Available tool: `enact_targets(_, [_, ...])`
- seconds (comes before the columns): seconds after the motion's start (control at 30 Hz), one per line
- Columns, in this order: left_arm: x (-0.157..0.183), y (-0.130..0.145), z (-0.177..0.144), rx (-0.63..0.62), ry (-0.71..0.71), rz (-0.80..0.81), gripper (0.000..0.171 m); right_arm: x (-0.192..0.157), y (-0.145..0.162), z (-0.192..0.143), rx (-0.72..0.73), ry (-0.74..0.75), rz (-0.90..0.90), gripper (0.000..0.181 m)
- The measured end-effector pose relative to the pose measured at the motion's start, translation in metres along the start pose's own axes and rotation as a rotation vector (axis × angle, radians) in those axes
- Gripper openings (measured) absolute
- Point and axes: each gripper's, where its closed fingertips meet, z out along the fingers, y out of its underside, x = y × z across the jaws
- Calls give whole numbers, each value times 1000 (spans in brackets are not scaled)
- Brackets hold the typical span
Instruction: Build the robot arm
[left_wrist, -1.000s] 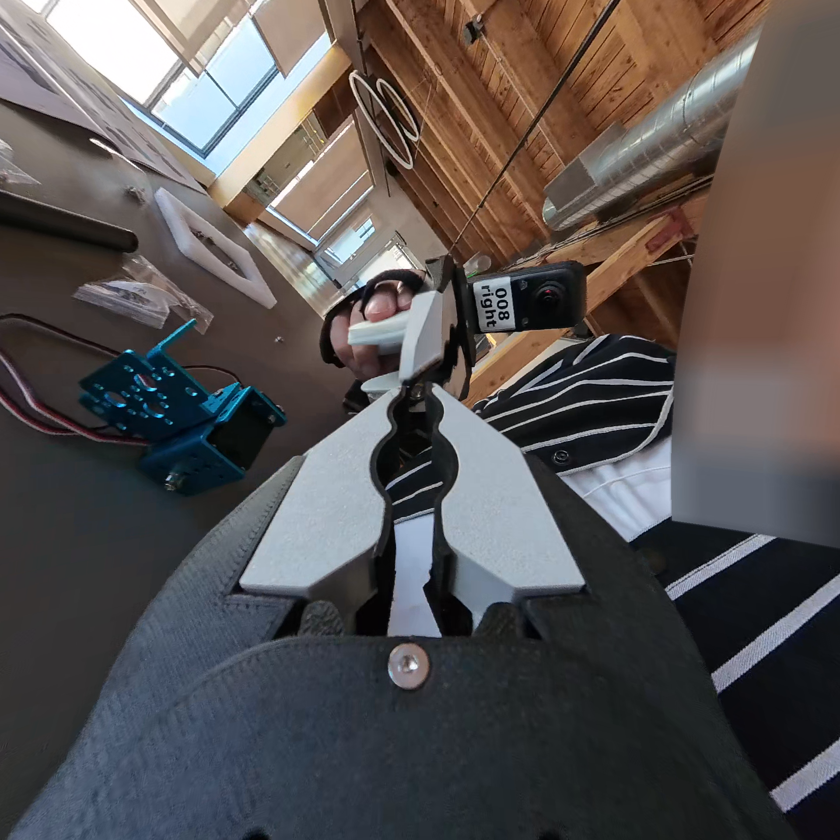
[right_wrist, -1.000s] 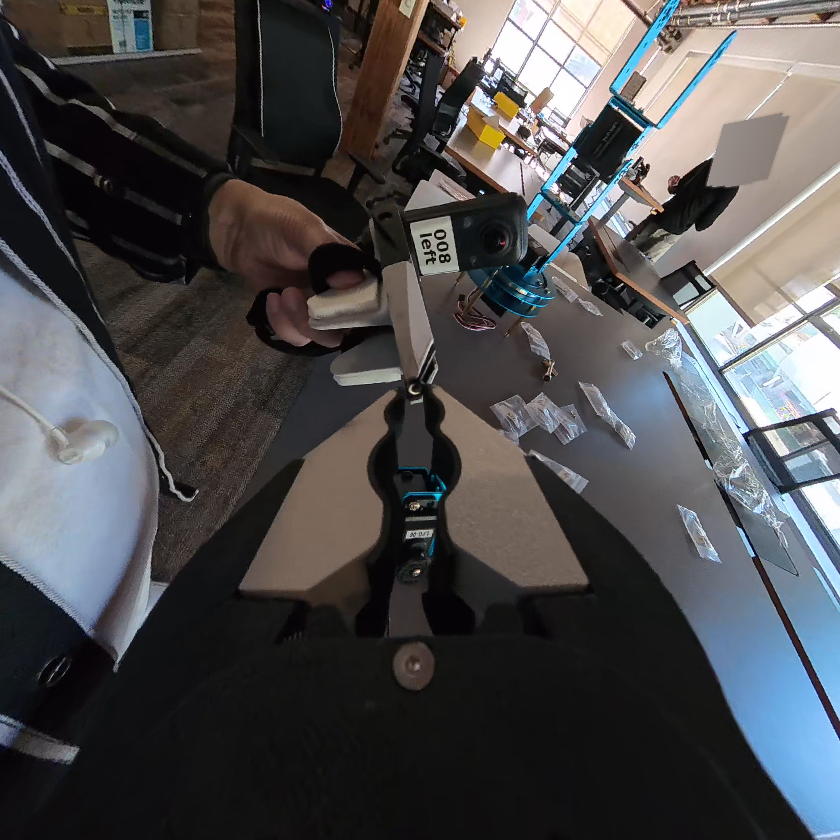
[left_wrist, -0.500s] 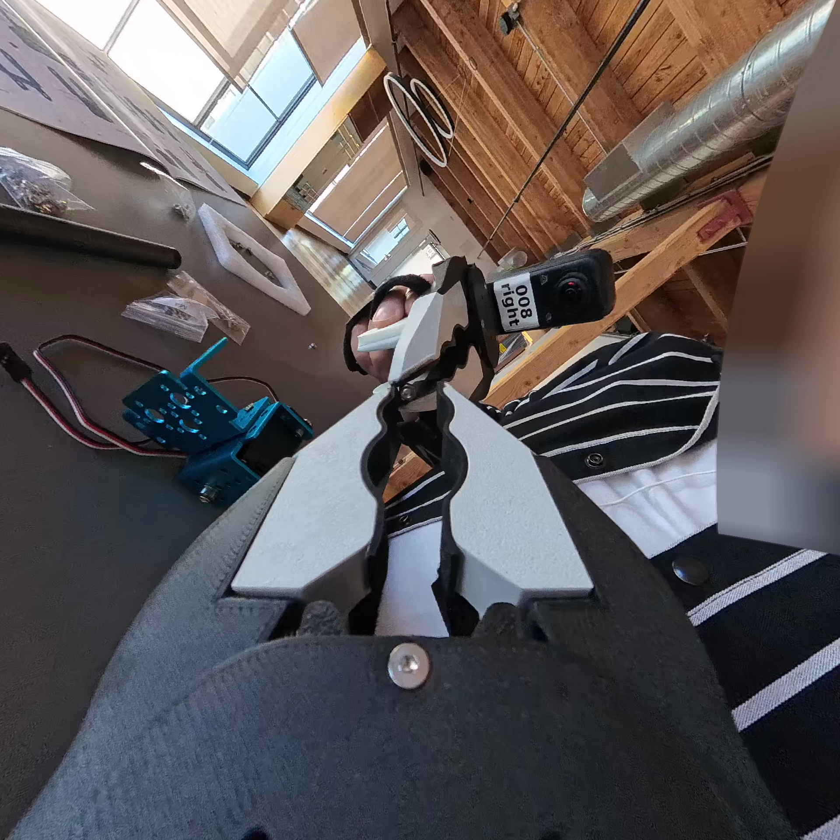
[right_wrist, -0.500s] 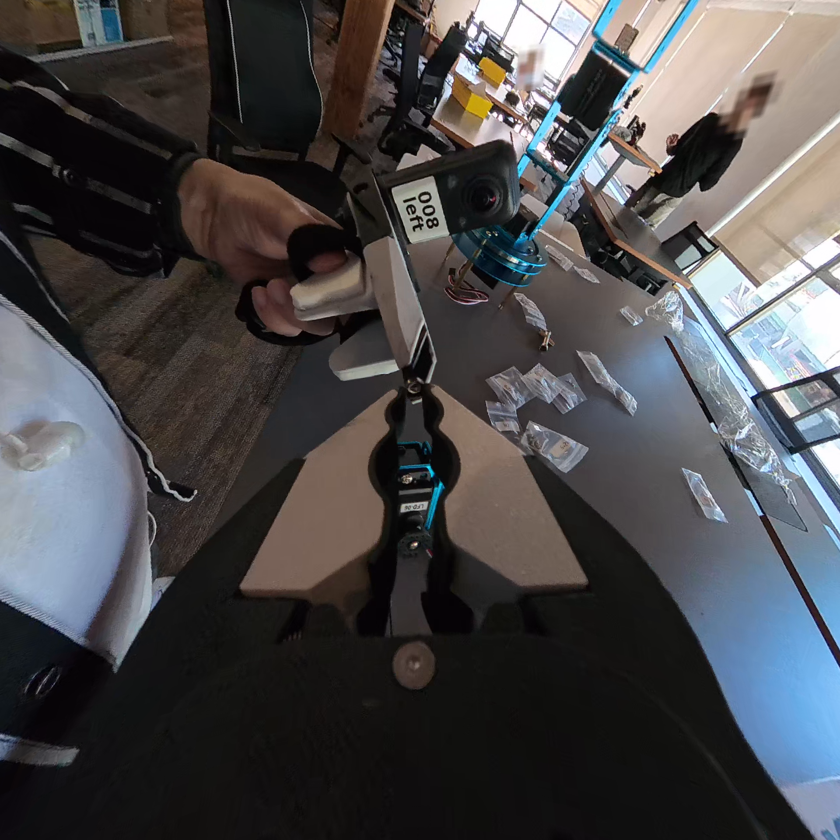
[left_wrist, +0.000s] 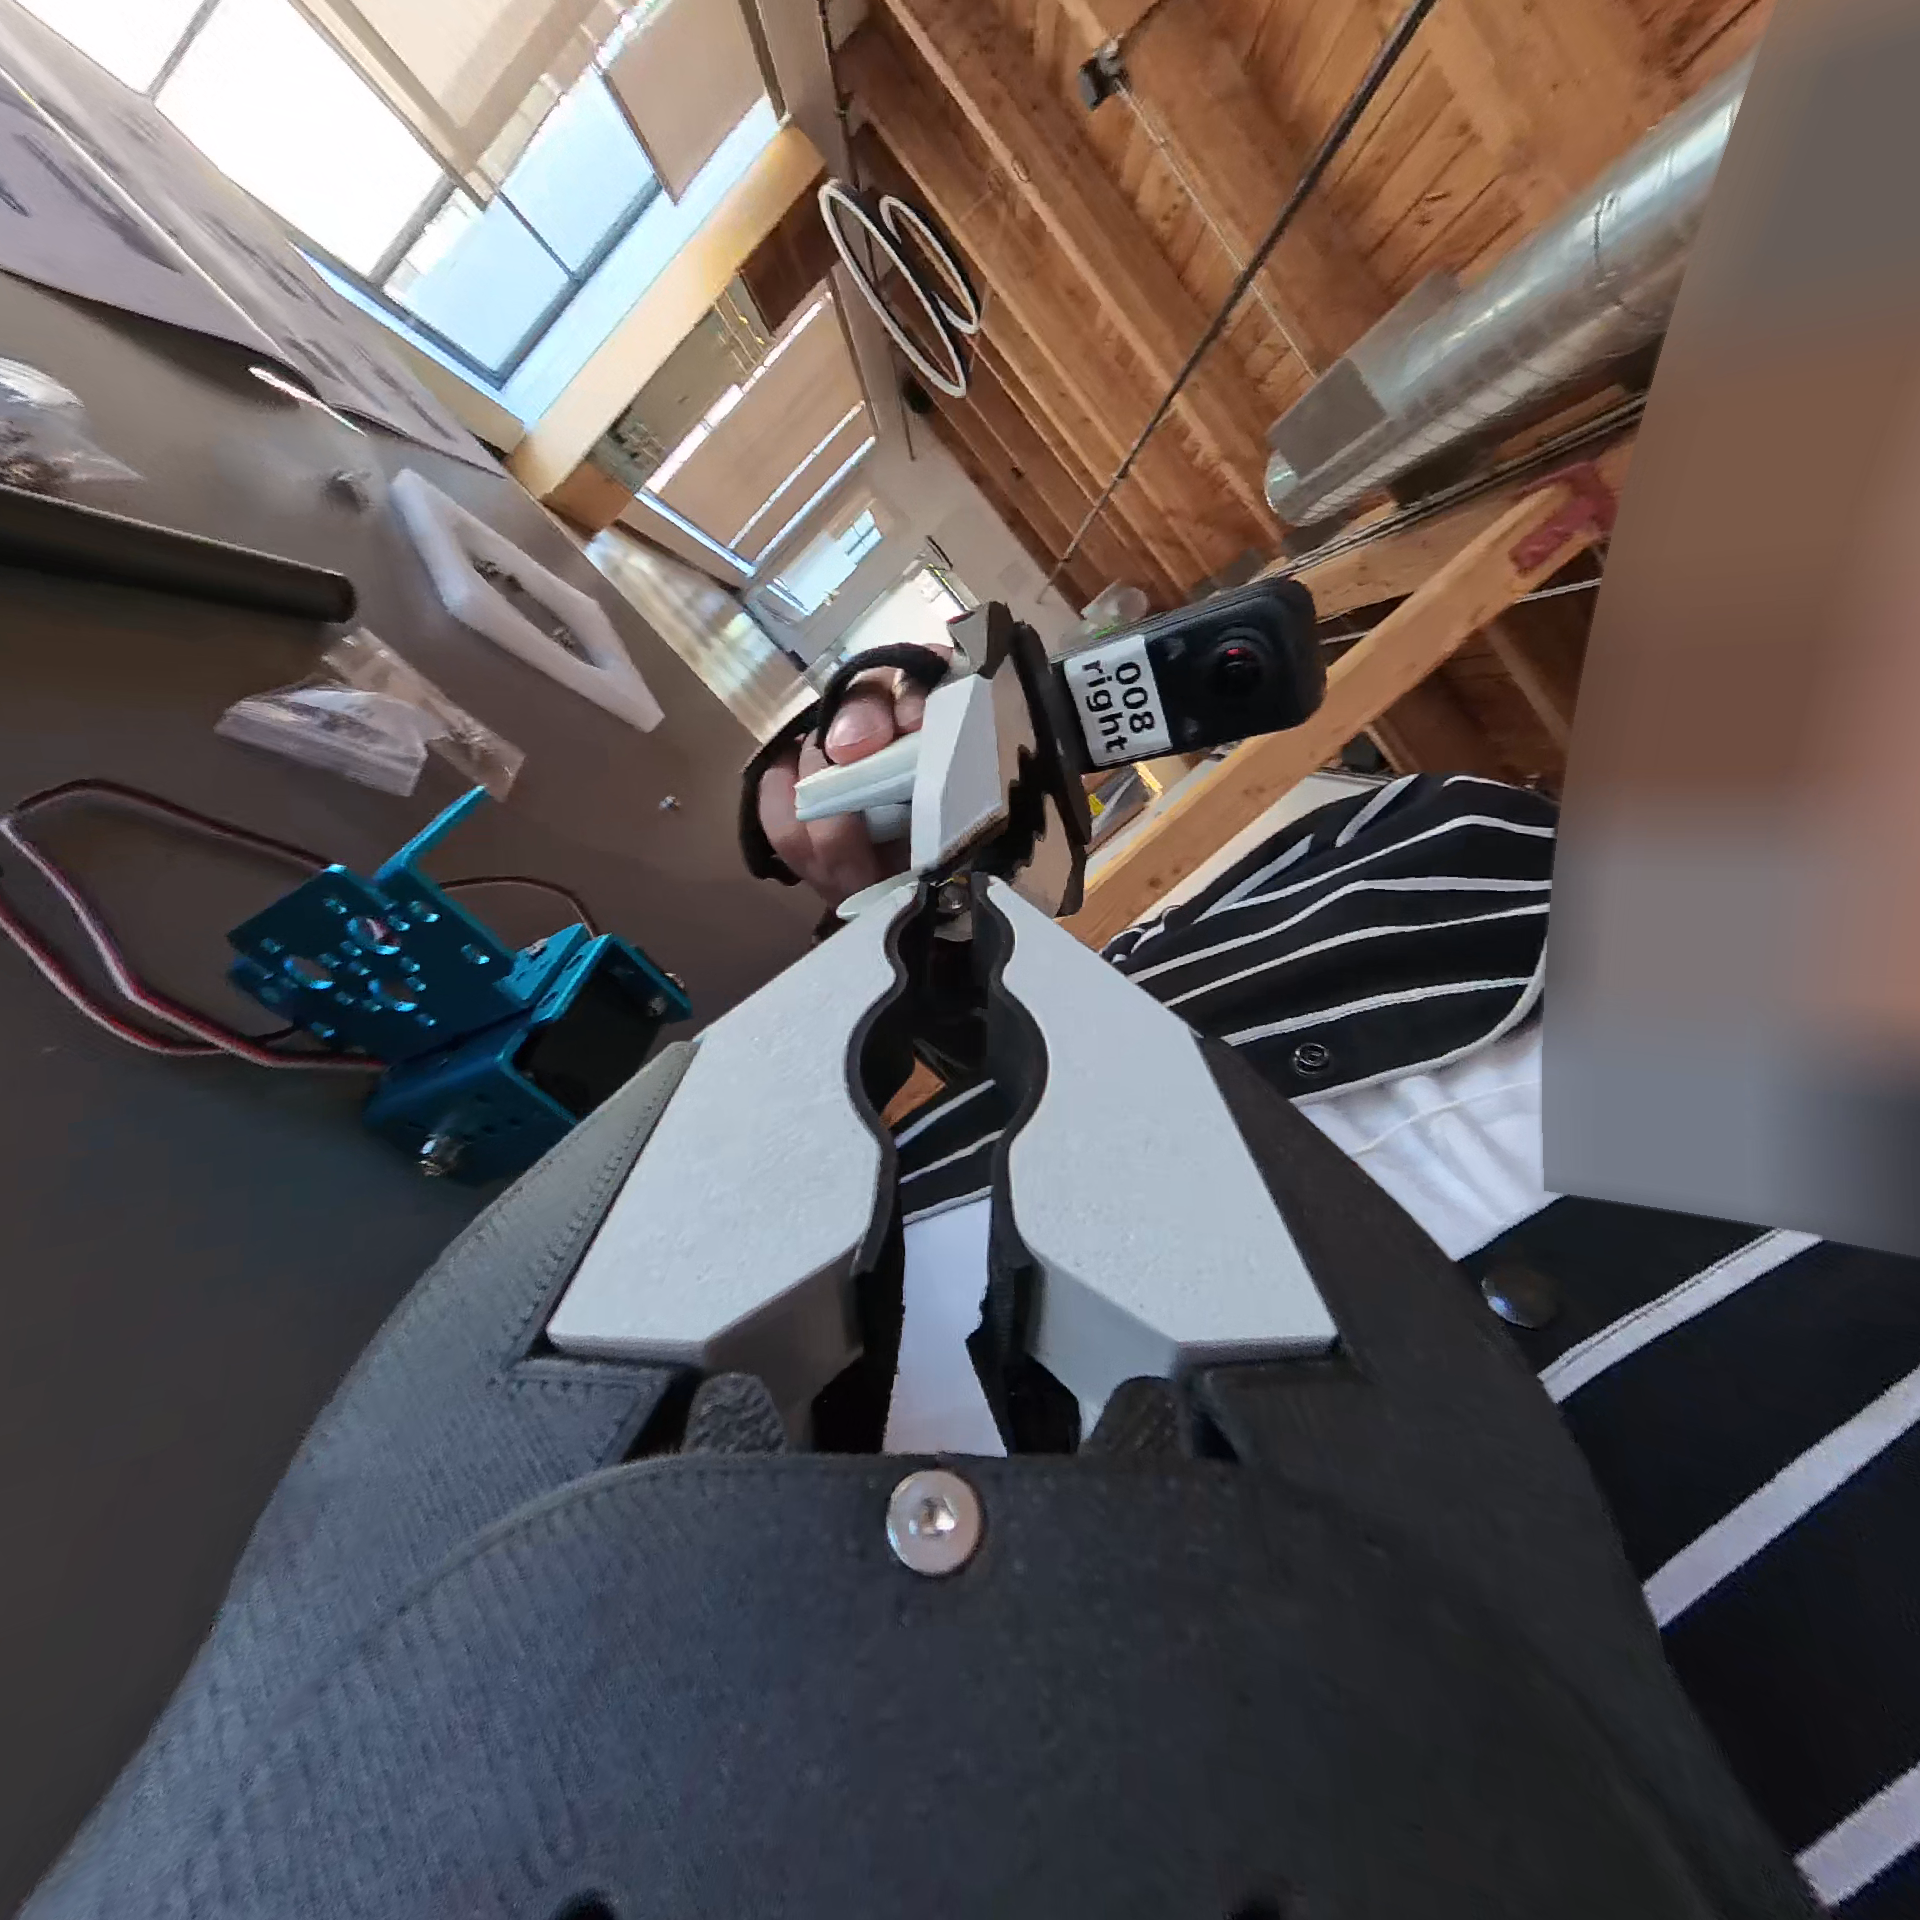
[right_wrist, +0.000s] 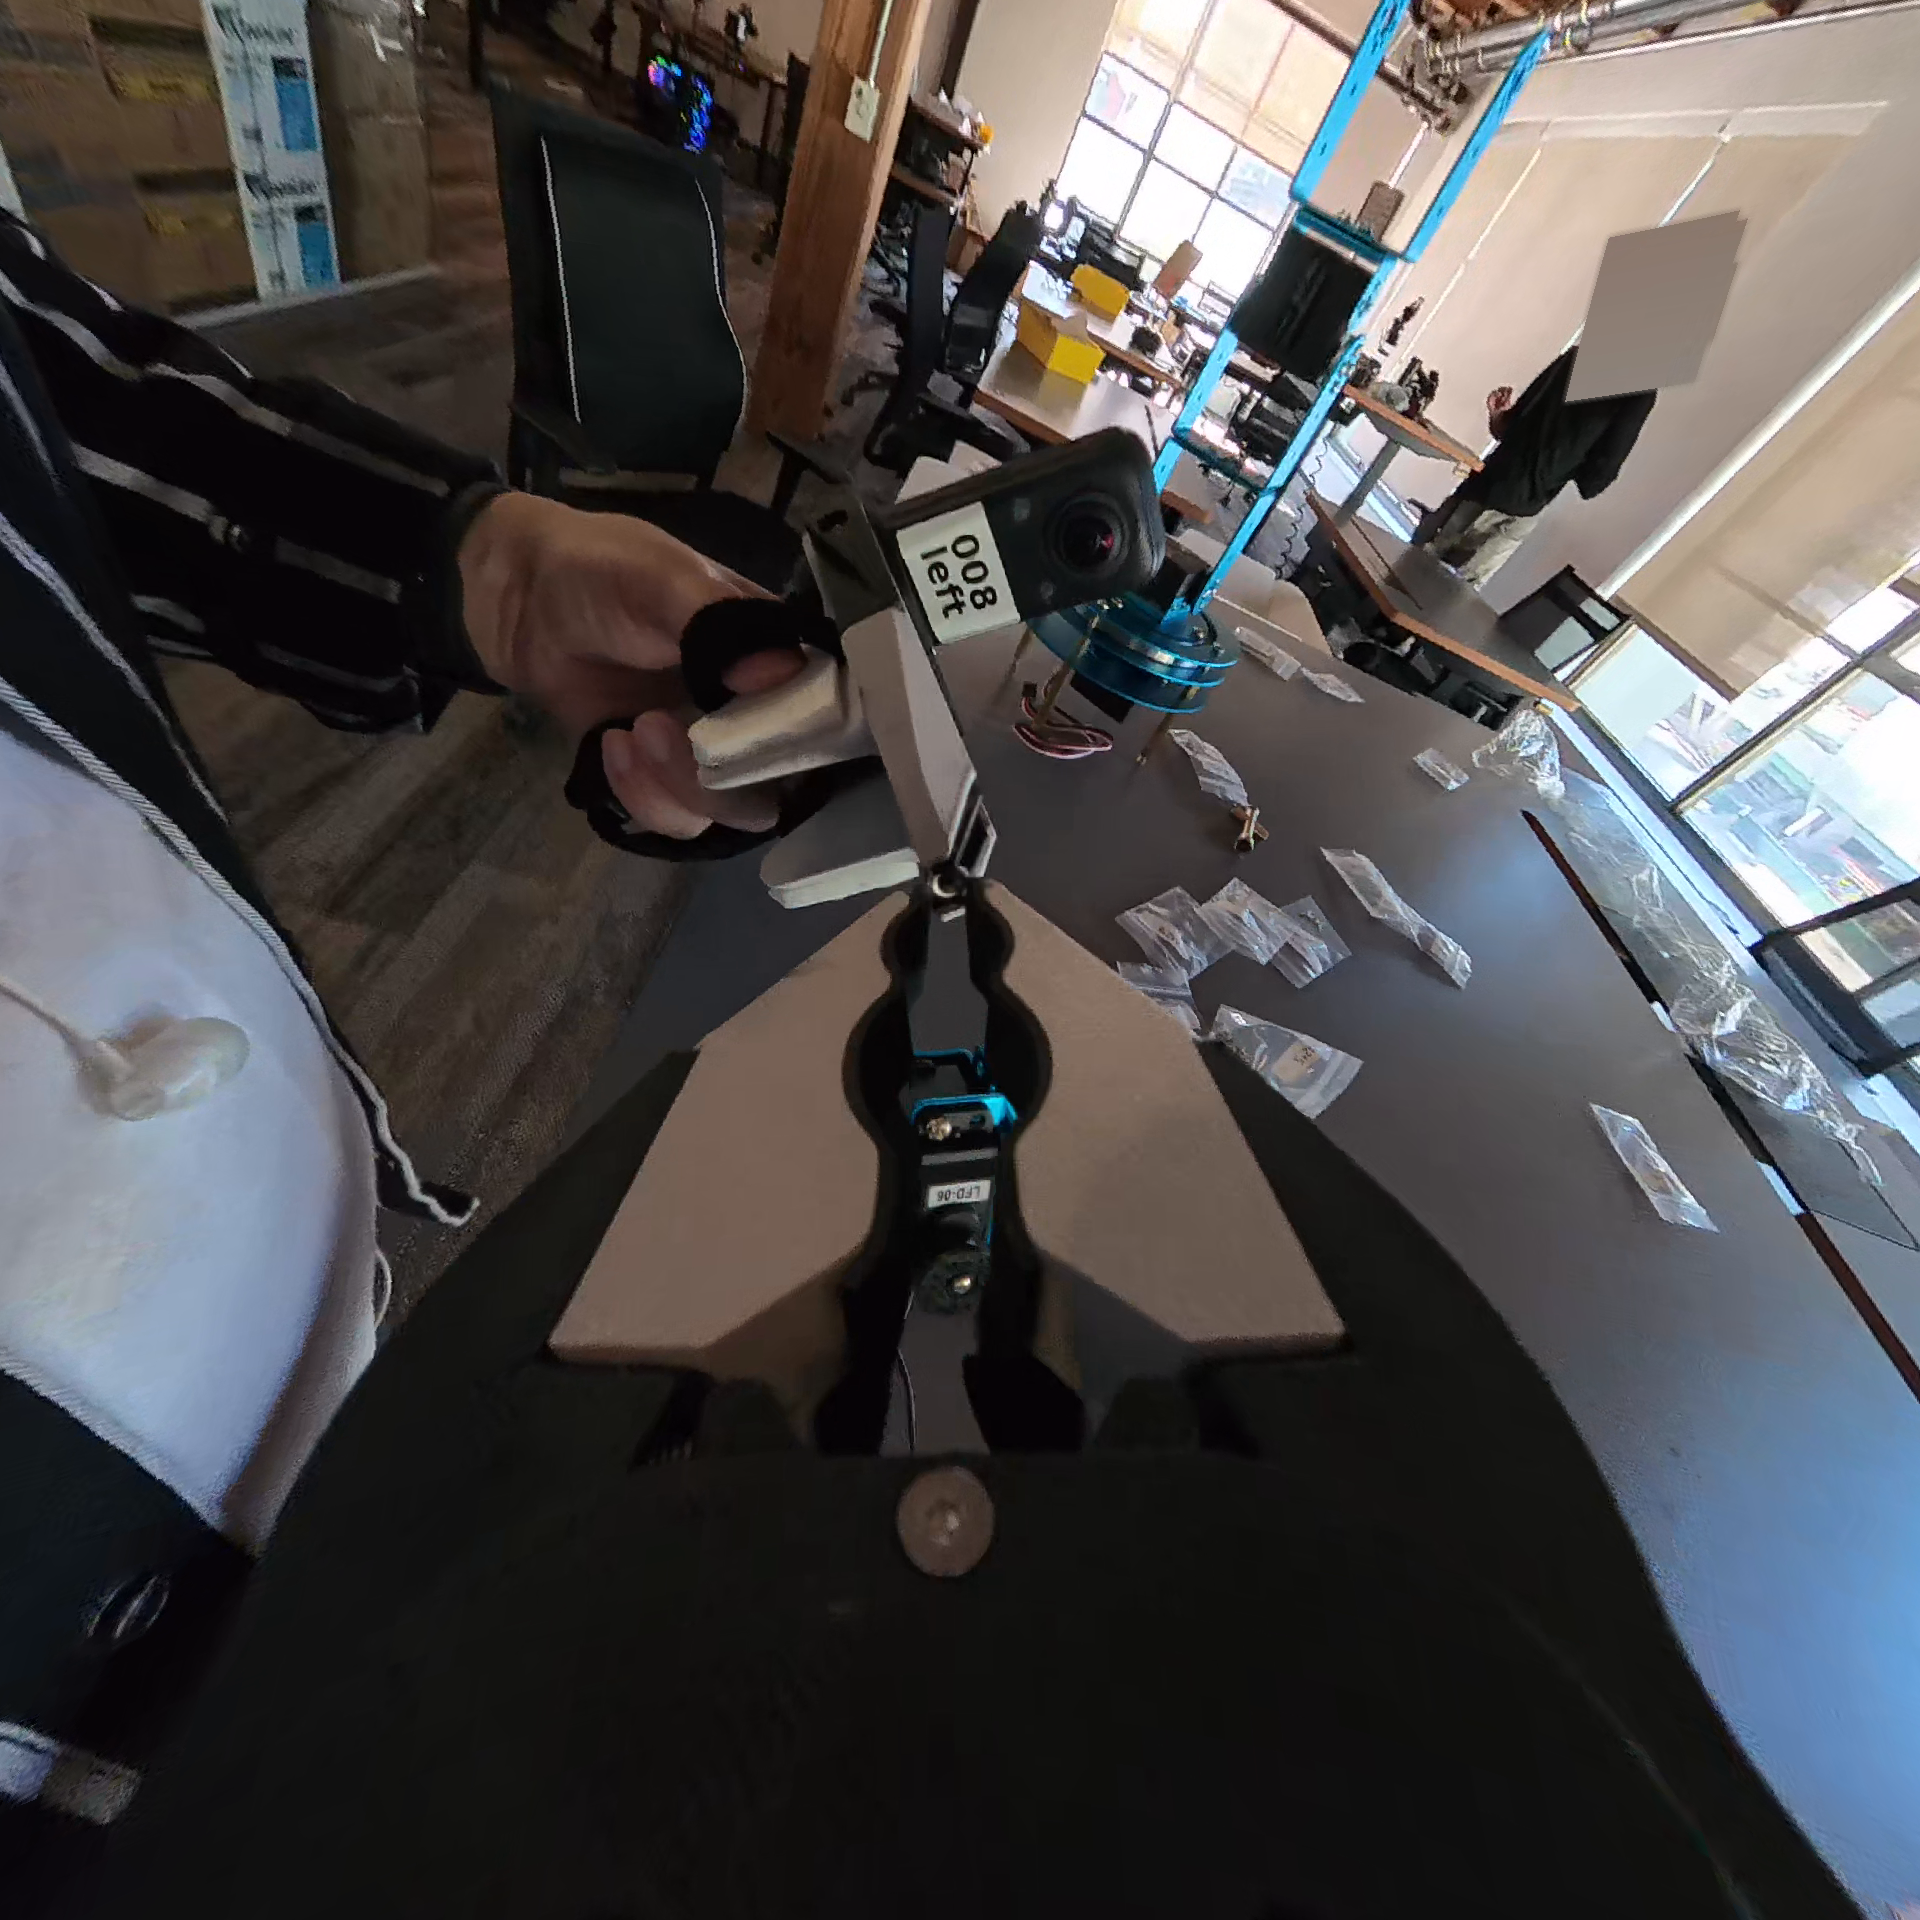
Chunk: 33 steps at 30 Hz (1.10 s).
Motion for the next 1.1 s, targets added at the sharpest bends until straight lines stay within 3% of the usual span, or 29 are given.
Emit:
enact_targets(0.4, [-3, -1, 6, 1, 56, -37, 4, -2, -3, -1, 23, -23, 23, 5])
enact_targets(0.67, [-15, 0, 8, -2, -5, -32, 5, 1, 8, 0, -27, 20, 3, 5])
enact_targets(0.87, [-12, 5, 10, -22, 15, -36, 4, 0, 5, -1, -3, 15, 5, 11])
enact_targets(1.1, [-5, 5, 10, -10, 48, -48, 4, -4, 0, -3, 16, -7, 7, 7])
